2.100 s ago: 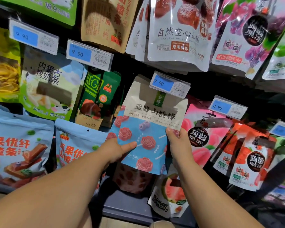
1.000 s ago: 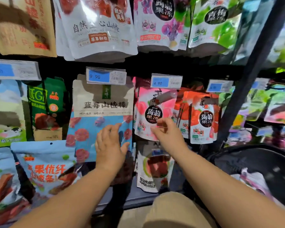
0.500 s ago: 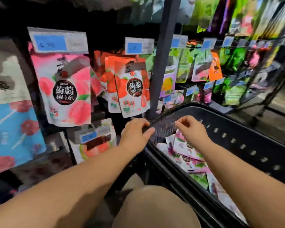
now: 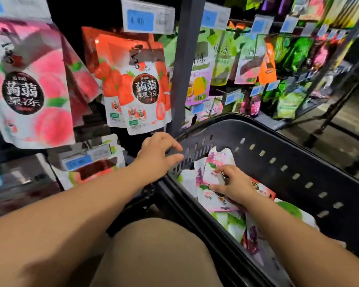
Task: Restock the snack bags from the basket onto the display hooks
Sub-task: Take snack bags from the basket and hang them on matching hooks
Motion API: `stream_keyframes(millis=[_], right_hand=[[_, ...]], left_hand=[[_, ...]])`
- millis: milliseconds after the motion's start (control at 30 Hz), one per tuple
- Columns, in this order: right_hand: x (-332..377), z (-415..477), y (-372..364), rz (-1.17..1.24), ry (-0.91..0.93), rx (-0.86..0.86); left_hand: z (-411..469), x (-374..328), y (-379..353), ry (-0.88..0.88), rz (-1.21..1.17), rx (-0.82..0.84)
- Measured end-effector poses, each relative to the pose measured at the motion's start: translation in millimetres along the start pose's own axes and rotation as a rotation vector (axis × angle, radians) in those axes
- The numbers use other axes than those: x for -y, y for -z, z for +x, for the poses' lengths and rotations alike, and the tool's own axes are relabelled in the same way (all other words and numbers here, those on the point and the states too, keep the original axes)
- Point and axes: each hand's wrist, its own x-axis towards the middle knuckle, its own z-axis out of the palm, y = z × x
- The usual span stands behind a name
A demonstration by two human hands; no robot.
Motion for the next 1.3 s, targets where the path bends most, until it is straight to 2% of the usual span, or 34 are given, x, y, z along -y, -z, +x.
stream_keyframes(millis=[167, 300, 467, 667, 833, 967, 1033, 1200, 1300], right_hand=[[-14.4, -3.9, -4.2, 0.098, 0.014, 0.099], [-15.1, -3.0, -4.4, 0.005, 0.019, 0.078], [-6.5, -7.1, 2.1, 0.039, -0.053, -0.088], [6.3, -10.7, 54.6, 0.084, -0.140, -0.419], [15.5, -18.3, 101.5, 0.085, -0.009, -0.613], [36.5, -21.9, 125.2, 0.118, 0.152, -0.598], [48.5, -24.5, 134.4, 0.206, 0.237, -0.580], [75.4, -32.9, 146.6, 0.268, 0.342, -0.576], [86.0, -36.3, 145.7, 0.339, 0.340, -0.591]], left_hand=[[-2.5, -1.2, -0.1, 0.020, -0.020, 0.005], [-2.0, -3.4, 0.8, 0.023, -0.022, 0.009], [-2.3, -6.5, 1.9, 0.019, -0.032, 0.032], [0.7, -5.8, -0.8, -0.010, 0.022, 0.054], [1.1, -12.3, 3.4, -0.006, 0.135, 0.109], [-3.6, -47.6, 11.7, -0.015, 0.282, 0.100], [-3.1, -62.4, 11.6, -0.033, 0.126, 0.165], [-0.3, -78.4, -3.0, 0.037, -0.596, 0.493], [0.1, -79.8, -8.5, 0.008, -0.566, 0.463]])
